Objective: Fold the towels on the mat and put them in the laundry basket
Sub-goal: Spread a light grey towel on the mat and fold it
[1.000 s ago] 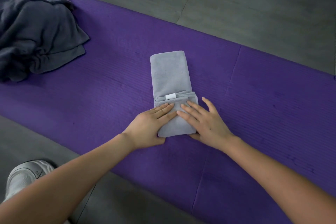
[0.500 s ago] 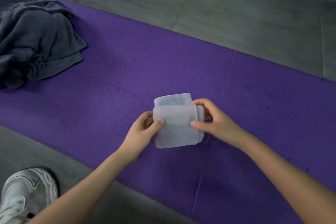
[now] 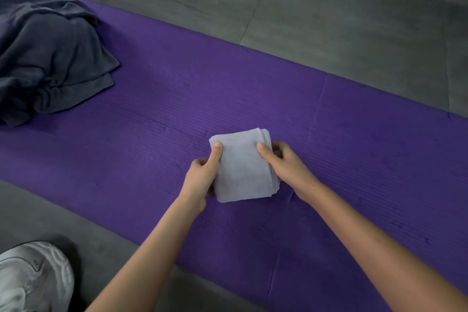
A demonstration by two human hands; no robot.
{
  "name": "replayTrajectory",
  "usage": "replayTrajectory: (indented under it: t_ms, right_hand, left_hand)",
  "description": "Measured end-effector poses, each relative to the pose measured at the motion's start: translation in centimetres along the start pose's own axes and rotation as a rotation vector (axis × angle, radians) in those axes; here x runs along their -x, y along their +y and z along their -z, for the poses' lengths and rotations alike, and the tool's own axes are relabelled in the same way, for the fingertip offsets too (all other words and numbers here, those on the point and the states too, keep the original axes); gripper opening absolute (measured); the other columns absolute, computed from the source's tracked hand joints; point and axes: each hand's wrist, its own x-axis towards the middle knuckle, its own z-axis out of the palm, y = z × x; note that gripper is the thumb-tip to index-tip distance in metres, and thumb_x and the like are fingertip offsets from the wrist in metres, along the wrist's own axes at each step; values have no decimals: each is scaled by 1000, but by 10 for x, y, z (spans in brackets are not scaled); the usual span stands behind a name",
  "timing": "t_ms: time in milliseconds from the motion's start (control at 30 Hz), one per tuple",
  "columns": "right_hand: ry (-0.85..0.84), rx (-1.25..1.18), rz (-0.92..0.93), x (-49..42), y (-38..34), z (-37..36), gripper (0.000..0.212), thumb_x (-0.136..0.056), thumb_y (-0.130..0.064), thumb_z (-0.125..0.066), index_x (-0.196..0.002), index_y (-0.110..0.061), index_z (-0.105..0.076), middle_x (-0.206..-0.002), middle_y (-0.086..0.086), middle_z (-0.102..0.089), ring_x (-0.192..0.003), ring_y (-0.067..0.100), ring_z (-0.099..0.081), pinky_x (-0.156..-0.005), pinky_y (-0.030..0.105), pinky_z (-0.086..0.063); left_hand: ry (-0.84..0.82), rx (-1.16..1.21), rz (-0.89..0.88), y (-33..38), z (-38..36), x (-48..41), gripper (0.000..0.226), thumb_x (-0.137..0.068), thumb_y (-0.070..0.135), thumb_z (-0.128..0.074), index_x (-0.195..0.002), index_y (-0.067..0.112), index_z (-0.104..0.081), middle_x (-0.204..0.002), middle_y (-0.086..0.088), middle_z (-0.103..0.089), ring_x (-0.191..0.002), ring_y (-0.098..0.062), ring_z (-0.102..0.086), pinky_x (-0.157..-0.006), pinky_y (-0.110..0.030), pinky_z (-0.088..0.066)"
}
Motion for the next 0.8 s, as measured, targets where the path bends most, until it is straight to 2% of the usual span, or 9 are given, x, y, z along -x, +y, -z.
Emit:
replayTrajectory:
  t_ms: [67,133,267,333,467,567,667,733,800]
  right_hand:
    - [-76,-85,-18,6,5,1,78,-68,-65,-62,-131,-23,-44,-117,-9,-58,-102,4,-60,-80,23,-51]
    - [-83,-157,-71,3,4,2,78,-66,-58,-68,-131,-22,-45,-117,-6,-61,-100,7,-63,-71,23,-51]
    - [-124,-313,-261,-11,-16,5,50,-78,-43,-69,-120,-18,-60,-104,-2,-71,-92,13,-67,-63,26,-52]
    - [-146,-382,-308,-18,-34,11,43,-80,-41,-68,-114,-15,-64,-105,2,-72,-96,19,-67,-72,31,-55]
    - [18,-502,-296,-31,-77,30,61,-64,-45,-74,-117,-16,-64,-113,5,-69,-110,24,-63,-97,45,-48]
    - [149,-592,-263,-26,-113,40,74,-52,-55,-81,-115,-20,-65,-112,0,-70,-109,21,-63,-94,44,-49]
    - [219,-660,-283,1,-154,44,56,-59,-54,-71,-105,-23,-68,-103,-6,-73,-103,15,-65,-83,34,-52]
    - [202,-733,-310,27,-181,46,55,-66,-54,-66,-111,-22,-67,-108,-3,-71,-106,16,-65,-94,40,-49]
    - [168,-836,-336,59,-214,46,55,-73,-54,-61,-117,-21,-64,-114,1,-69,-108,20,-64,-96,42,-48]
  left_hand:
    - [-51,28,3,-2,4,0,96,-62,82,-53,-111,0,-62,-105,-16,-69,-97,-32,-67,-86,-50,-54]
    - [-65,93,31,0,6,-7,75,-72,71,-56,-105,4,-67,-100,-12,-72,-94,-29,-68,-86,-46,-54]
    - [-262,235,113,24,7,-23,54,-73,64,-63,-104,21,-71,-100,0,-73,-96,-19,-69,-91,-40,-52]
    - [-311,291,147,45,7,-29,47,-77,58,-64,-103,20,-71,-100,-2,-73,-94,-20,-70,-84,-38,-54]
    - [-333,305,140,108,-3,-35,44,-77,56,-65,-104,21,-71,-100,0,-73,-94,-18,-69,-84,-36,-54]
    - [-411,263,113,158,-6,-29,44,-78,55,-64,-104,20,-70,-100,1,-73,-94,-18,-69,-86,-37,-54]
    - [-488,229,104,208,4,-8,50,-75,51,-69,-108,14,-67,-103,-4,-73,-93,-22,-70,-83,-40,-55]
    - [-509,199,101,235,15,18,49,-75,47,-70,-109,12,-67,-103,-5,-72,-93,-23,-70,-81,-40,-56]
    - [-512,180,131,256,29,47,51,-72,48,-72,-110,14,-66,-104,-4,-72,-94,-23,-70,-84,-42,-56]
